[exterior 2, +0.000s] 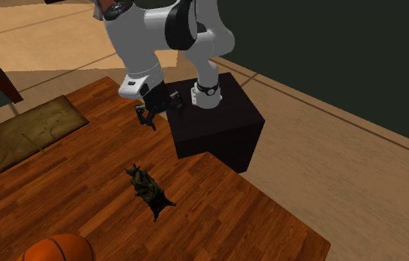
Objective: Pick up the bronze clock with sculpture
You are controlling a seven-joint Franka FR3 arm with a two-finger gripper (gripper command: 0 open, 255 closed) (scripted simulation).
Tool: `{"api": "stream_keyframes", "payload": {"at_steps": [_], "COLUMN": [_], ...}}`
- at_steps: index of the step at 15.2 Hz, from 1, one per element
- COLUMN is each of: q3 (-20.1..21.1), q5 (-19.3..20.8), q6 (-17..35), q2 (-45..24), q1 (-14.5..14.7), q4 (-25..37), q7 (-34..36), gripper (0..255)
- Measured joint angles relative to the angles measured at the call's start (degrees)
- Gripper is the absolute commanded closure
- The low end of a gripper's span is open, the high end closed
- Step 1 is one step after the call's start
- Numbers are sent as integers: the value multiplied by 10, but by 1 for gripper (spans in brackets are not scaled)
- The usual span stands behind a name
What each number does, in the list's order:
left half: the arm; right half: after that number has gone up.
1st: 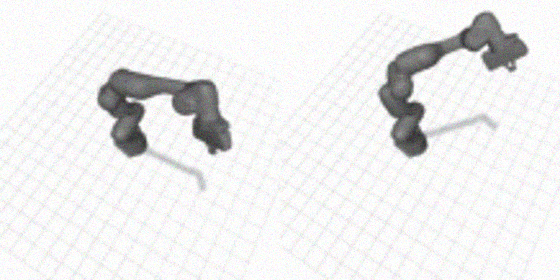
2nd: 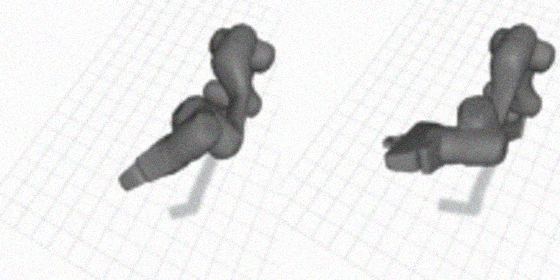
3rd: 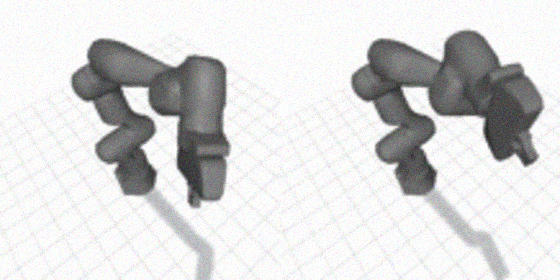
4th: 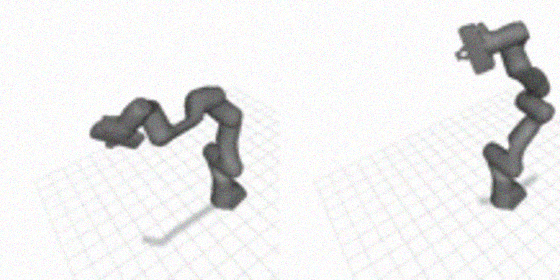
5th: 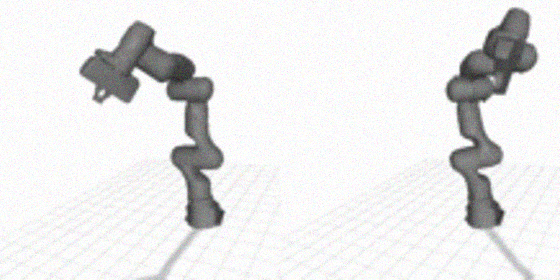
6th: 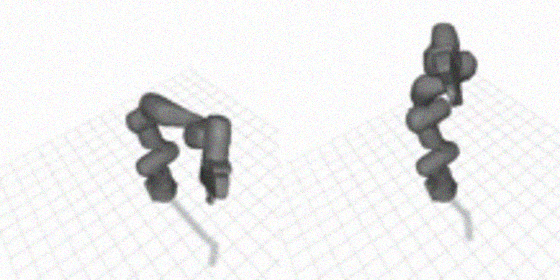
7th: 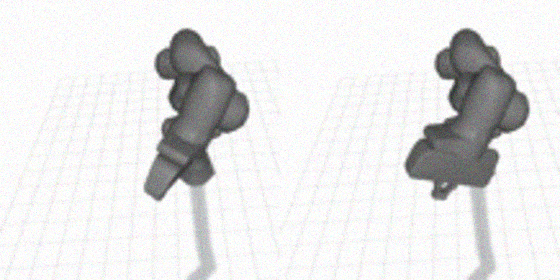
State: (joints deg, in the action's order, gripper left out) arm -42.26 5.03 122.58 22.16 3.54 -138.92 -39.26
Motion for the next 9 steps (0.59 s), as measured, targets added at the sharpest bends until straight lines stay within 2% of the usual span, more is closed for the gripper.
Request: {"api": "stream_keyframes", "payload": {"at_steps": [3,6,8,9], "q3": [-68,-134,-147,-143], "q5": [-64,-173,-261,-304], "q6": [23,31,18,6], "q2": [-82,-193,-272,-316], "q1": [39,70,63,46], "q4": [44,96,133,158], "q7": [-93,-219,-304,-345], "gripper": [0,0,0,0]}}
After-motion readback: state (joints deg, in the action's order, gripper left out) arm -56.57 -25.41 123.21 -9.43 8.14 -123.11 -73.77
